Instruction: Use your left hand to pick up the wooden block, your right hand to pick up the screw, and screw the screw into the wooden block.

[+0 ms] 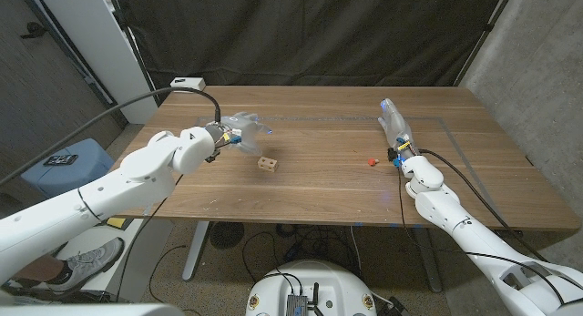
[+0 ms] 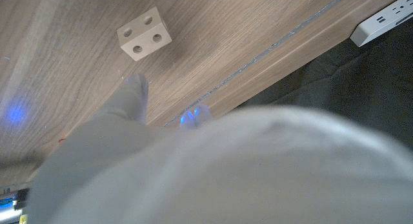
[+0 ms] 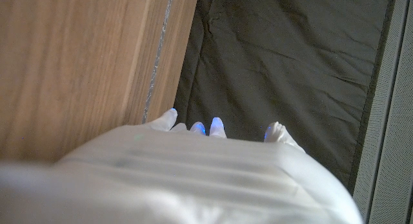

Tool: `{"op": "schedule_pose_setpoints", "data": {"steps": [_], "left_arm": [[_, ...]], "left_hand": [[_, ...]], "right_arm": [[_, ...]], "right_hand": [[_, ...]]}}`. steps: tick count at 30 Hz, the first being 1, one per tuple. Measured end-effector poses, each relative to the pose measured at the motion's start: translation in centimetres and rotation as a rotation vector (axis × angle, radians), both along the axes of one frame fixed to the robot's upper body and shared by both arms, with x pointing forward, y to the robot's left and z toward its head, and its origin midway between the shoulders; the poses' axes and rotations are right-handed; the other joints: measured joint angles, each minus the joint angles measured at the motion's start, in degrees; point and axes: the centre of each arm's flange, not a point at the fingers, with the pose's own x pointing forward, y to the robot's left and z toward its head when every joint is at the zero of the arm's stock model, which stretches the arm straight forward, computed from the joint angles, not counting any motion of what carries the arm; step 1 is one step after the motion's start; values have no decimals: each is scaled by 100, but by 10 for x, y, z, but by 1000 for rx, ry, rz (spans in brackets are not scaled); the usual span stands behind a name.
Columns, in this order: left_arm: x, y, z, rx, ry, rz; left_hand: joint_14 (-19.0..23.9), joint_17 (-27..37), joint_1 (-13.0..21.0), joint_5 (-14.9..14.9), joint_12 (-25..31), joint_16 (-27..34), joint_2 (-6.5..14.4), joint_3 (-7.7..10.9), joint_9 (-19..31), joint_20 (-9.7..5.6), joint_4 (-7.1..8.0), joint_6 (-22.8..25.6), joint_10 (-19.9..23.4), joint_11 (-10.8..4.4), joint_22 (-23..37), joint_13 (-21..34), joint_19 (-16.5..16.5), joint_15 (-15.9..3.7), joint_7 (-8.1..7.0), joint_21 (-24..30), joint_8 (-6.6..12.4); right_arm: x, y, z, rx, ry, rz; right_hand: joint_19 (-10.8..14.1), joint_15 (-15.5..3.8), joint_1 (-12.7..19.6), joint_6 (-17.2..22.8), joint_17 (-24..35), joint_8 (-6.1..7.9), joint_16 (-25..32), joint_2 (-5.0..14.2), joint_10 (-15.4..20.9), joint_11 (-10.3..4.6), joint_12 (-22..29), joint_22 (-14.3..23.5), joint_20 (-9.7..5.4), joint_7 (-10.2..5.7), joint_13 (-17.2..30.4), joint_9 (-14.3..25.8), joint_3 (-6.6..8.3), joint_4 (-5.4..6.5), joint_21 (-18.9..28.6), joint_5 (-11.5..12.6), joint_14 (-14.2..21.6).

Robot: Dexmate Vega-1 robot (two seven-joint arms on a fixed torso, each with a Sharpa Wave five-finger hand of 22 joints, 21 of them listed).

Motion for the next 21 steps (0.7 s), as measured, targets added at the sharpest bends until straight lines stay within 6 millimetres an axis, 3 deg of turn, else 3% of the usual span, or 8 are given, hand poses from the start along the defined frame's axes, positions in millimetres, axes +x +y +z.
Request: {"op": "schedule_pose_setpoints", "data": {"steps": [21], "left_arm": [[-4, -20, -21, 88, -68, 75]], "left_hand": [[1, -1, 220, 0, 33, 0, -7, 0, 30, 53, 0, 71, 132, -51, 0, 40, -9, 0, -9, 23, 0]], "right_arm": [[4, -3, -4, 16, 4, -12]], "right_hand": [[0, 0, 0, -21, 0, 0, 0, 0, 0, 0, 0, 0, 0, -21, 0, 0, 24, -24, 0, 0, 0]]}}
